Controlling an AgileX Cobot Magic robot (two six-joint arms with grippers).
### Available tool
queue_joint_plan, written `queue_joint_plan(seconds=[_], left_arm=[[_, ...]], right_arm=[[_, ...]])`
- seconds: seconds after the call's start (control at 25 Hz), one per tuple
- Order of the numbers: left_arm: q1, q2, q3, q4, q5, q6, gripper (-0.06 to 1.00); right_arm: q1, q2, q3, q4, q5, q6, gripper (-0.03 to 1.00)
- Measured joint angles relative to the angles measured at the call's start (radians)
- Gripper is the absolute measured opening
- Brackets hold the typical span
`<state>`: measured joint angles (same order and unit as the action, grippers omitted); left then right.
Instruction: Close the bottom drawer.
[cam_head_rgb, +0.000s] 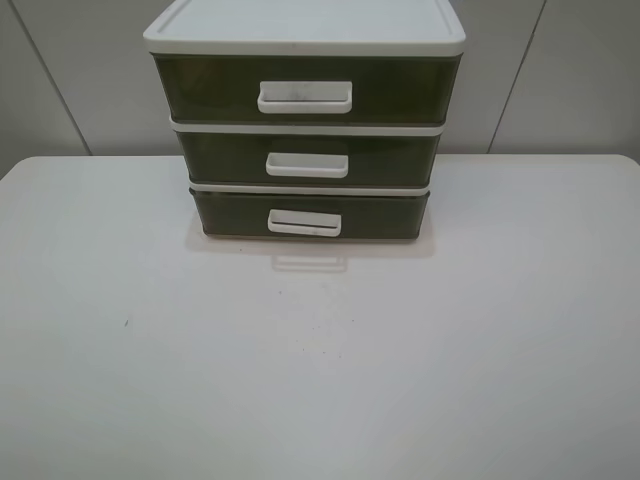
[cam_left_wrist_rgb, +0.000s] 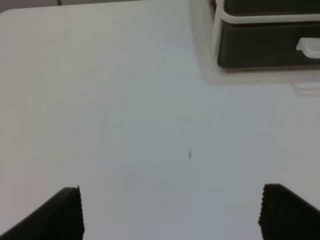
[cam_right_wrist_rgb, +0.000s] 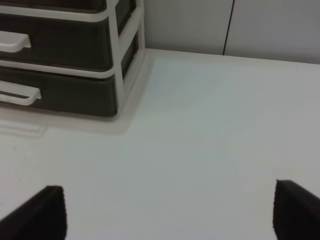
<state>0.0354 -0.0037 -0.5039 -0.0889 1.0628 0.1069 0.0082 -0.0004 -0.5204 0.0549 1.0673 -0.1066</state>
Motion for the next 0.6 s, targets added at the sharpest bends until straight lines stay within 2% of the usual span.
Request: queue_joint_plan(seconds=[0.6], left_arm=[[0.0,0.0,0.0,0.0,0.0,0.0,0.72]], right_arm=[[0.0,0.0,0.0,-0.003,0.0,0.001,0.71]])
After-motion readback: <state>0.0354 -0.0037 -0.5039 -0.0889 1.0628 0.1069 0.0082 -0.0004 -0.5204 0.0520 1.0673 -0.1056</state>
